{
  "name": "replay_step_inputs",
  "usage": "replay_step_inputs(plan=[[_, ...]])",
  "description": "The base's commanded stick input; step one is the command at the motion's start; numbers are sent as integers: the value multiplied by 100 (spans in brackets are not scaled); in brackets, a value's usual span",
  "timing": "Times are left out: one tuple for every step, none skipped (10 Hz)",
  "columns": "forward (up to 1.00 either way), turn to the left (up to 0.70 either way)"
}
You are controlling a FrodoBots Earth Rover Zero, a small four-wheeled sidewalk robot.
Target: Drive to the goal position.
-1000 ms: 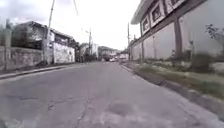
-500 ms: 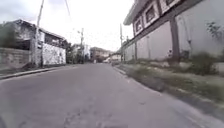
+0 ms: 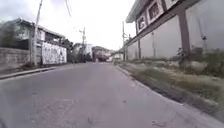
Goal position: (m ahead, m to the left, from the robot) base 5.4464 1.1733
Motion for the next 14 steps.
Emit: replay_step_inputs(plan=[[100,6],[100,6],[100,6],[100,6],[100,6],[100,6],[100,6],[100,-25],[100,-34],[100,-34],[100,-34],[100,6],[100,6],[100,6]])
